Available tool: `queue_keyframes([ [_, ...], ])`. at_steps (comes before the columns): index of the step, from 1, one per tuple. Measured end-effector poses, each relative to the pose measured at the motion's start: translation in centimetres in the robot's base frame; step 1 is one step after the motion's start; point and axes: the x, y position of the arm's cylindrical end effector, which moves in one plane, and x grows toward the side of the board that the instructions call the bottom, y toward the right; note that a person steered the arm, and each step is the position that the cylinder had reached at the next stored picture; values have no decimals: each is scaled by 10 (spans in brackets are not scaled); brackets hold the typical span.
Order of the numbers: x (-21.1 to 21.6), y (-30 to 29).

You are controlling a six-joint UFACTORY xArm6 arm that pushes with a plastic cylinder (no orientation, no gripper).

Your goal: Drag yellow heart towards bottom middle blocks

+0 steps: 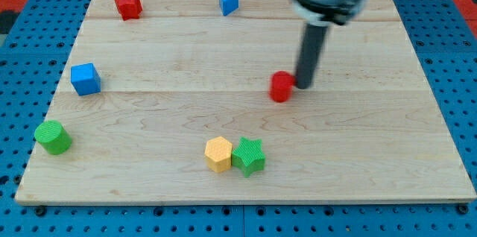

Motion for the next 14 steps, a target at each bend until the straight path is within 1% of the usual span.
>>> queue_keyframes([
  [1, 16, -20],
  [2, 70, -55],
  [3, 48, -51],
  [5, 33, -43],
  [6, -32, 17],
  [7, -116, 67],
  [8, -188, 139],
  [9, -224, 131],
  [10, -202, 36],
  [11, -124, 20],
  [12, -153, 17],
  [13, -105, 42],
  [14, -40, 0],
])
